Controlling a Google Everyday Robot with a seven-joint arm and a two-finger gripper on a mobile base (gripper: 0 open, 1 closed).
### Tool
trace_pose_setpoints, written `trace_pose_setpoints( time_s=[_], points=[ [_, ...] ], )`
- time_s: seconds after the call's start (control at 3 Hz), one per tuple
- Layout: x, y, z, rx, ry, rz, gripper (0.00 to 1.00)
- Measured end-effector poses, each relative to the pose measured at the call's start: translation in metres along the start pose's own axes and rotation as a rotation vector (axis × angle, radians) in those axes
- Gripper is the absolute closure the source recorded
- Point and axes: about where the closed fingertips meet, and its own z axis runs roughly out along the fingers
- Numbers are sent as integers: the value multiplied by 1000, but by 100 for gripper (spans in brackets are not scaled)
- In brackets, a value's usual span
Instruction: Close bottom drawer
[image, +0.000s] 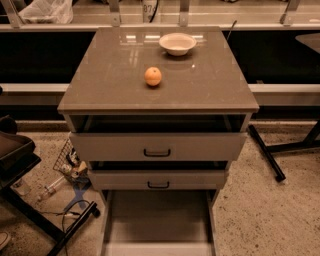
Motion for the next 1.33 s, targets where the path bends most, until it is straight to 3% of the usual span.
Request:
trace_pose_setpoints(
  time_s=[0.33,0.67,1.0,1.33],
  points=[
    [-5,-22,44,-22,-63,-7,100],
    [-32,-66,94,-43,-112,-49,100],
    [-41,-78,101,-42,-116,-65,100],
    [-75,-130,125,-28,-129,-125,100]
  ],
)
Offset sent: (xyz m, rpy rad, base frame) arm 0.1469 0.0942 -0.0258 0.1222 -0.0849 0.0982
